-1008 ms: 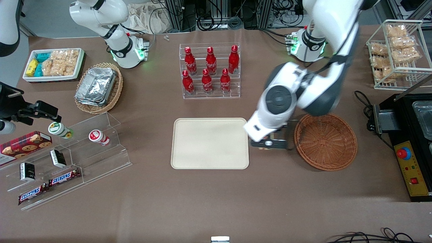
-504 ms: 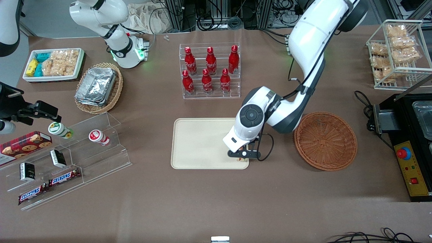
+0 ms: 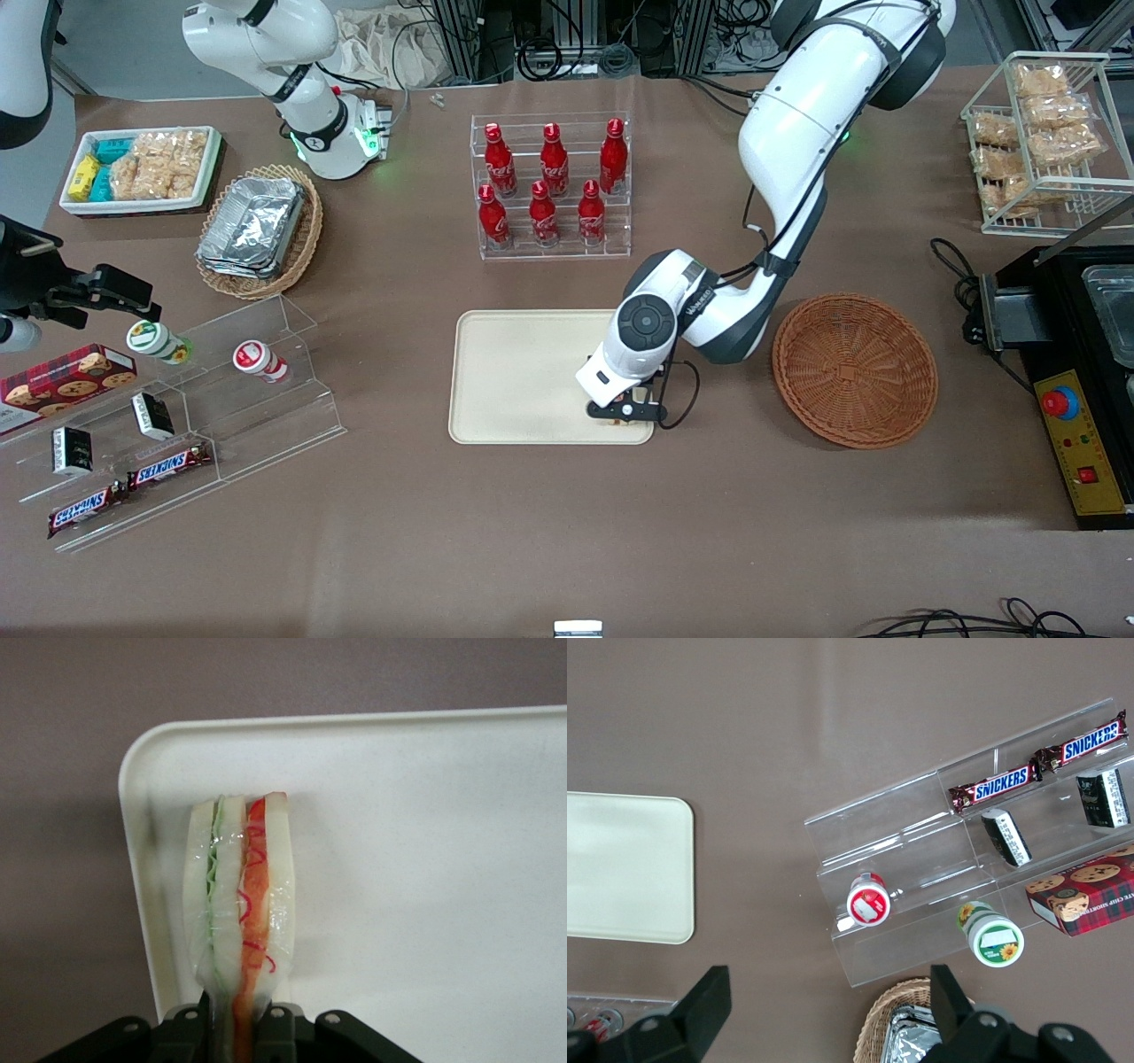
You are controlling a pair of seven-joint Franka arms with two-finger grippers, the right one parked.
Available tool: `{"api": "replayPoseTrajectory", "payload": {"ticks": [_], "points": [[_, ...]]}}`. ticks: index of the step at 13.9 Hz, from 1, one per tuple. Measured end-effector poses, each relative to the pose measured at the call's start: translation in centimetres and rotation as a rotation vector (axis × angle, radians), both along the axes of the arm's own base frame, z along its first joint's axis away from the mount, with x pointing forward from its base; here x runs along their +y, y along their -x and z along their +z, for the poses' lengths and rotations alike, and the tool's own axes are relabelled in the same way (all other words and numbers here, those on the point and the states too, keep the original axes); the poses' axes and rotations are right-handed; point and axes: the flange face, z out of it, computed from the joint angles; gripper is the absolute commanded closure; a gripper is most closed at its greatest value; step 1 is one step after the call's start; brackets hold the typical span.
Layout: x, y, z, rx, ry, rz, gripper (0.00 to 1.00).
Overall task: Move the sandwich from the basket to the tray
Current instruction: 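Lower the sandwich onto the tray and open the left gripper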
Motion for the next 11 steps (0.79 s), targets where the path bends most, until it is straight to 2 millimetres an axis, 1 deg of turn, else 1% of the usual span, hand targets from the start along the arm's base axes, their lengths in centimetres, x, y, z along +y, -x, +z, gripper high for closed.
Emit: {"api": "replayPoseTrajectory", "payload": {"ticks": [2,5,6,7,8,9,11], "points": [[0.0,0.0,0.0,0.001,-0.001,0.005,0.01],[0.5,-0.5,0.2,-0.005,0.001,0.016,0.00],[0.5,-0.8,0.7,-0.013,0.006,0.019,0.00],[0.5,-1.2,1.6,-0.026,0.012,0.023,0.00],[0.9,-1.6,2.9,-0.035,0.013,0.030,0.00],[1.7,-2.0,4.5,-0.033,0.004,0.040,0.00],[3.9,-2.7,9.0,-0.027,-0.021,0.062,0.00]]}}
